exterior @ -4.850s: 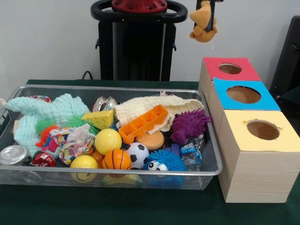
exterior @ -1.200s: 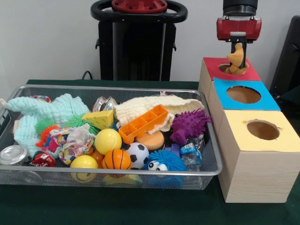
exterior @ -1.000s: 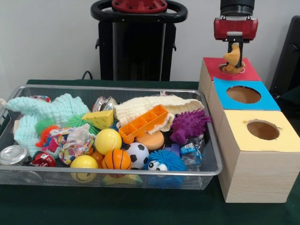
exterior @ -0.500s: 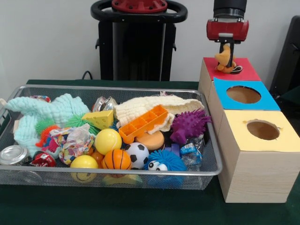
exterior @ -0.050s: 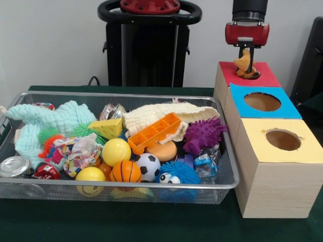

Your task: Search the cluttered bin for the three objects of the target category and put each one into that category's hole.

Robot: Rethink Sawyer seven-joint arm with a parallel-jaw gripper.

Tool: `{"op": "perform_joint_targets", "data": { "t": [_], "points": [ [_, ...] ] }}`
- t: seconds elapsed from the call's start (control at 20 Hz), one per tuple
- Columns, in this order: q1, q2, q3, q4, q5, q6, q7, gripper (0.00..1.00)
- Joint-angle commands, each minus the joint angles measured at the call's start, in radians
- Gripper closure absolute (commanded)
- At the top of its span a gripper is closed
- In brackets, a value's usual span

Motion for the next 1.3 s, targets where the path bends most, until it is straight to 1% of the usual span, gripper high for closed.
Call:
{"op": "perform_joint_targets", "data": {
  "t": [0.05, 0.25, 0.6, 0.7, 0.75, 0.8, 0.85, 0.9, 1.3],
  "points": [
    [0.017, 0.035, 0.012, -0.038, 0.094, -0.063, 0.272, 1.00],
    [0.029, 0.035, 0.014, -0.044, 0.116, -0.057, 0.269, 1.00],
    [0.036, 0.056, 0.013, -0.061, 0.134, -0.059, 0.260, 1.00],
    [0.028, 0.054, 0.019, -0.056, 0.136, -0.062, 0.280, 1.00],
    [0.023, 0.053, 0.022, -0.053, 0.137, -0.064, 0.290, 0.00],
    [0.021, 0.048, 0.021, -0.054, 0.136, -0.042, 0.273, 0.00],
    [0.043, 0.046, 0.007, -0.063, 0.146, -0.011, 0.220, 0.00],
    [0.067, 0.046, -0.009, -0.062, 0.174, -0.018, 0.210, 0.00],
    [0.087, 0.033, -0.025, -0.061, 0.214, 0.016, 0.201, 0.00]
  ]
}}
